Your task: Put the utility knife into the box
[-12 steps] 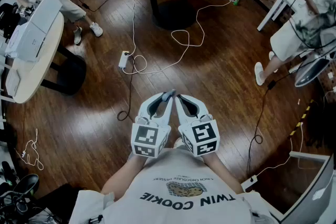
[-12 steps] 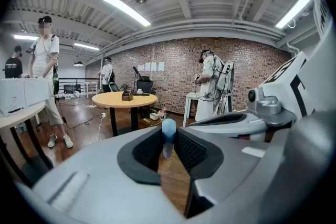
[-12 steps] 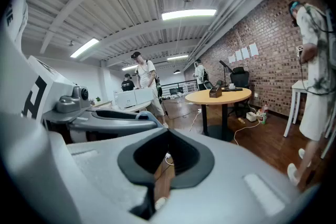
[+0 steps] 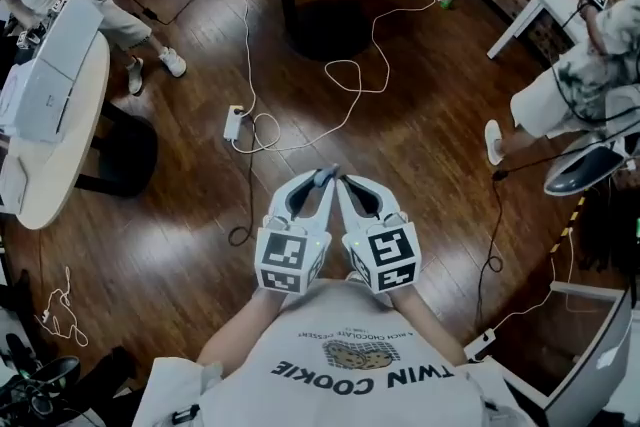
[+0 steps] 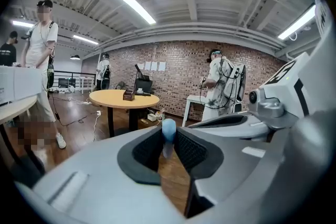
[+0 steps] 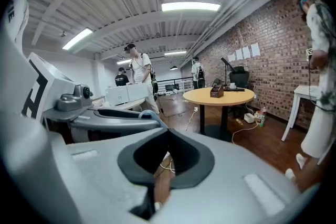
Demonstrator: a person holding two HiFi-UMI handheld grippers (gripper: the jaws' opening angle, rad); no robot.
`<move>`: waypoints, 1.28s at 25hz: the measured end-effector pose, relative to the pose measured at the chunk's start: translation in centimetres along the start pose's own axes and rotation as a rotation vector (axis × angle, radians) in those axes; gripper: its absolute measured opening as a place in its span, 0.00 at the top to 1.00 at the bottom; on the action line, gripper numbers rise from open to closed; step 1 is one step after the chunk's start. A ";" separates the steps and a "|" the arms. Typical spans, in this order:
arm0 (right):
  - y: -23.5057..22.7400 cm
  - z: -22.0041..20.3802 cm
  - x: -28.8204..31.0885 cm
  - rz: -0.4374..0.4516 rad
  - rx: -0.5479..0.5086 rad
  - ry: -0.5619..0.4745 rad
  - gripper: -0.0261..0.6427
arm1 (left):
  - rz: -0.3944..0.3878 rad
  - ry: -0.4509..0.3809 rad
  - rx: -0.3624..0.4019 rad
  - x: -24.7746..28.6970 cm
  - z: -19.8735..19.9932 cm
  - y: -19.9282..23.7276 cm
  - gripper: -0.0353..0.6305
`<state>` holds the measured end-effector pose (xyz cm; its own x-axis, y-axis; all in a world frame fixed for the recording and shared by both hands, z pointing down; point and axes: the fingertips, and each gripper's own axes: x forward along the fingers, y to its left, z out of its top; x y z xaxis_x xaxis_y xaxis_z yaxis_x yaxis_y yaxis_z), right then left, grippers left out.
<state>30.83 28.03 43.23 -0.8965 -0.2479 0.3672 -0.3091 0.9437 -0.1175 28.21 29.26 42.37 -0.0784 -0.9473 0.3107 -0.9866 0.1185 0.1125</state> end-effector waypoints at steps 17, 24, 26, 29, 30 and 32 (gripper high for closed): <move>4.1 6.6 14.8 -0.056 -0.030 0.030 0.96 | -0.040 -0.009 -0.038 1.6 3.1 17.0 0.84; 4.9 8.2 18.4 -0.036 -0.051 0.014 0.96 | -0.027 -0.011 -0.030 2.4 3.9 20.3 0.84; 4.8 8.5 19.4 -0.028 -0.053 0.013 0.96 | -0.017 -0.011 -0.026 3.0 4.3 21.2 0.84; 4.2 8.9 20.7 -0.025 -0.044 0.006 0.96 | -0.005 -0.005 -0.027 4.2 4.5 22.2 0.84; 3.9 9.2 21.1 -0.028 -0.038 0.001 0.96 | -0.002 -0.004 -0.028 4.6 4.6 22.5 0.84; 3.3 9.6 21.8 -0.033 -0.033 -0.009 0.96 | 0.003 -0.004 -0.027 5.4 4.9 23.1 0.84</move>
<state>7.26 23.60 41.97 -0.8889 -0.2805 0.3623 -0.3278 0.9418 -0.0751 4.33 25.44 42.04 -0.0818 -0.9482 0.3071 -0.9821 0.1291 0.1373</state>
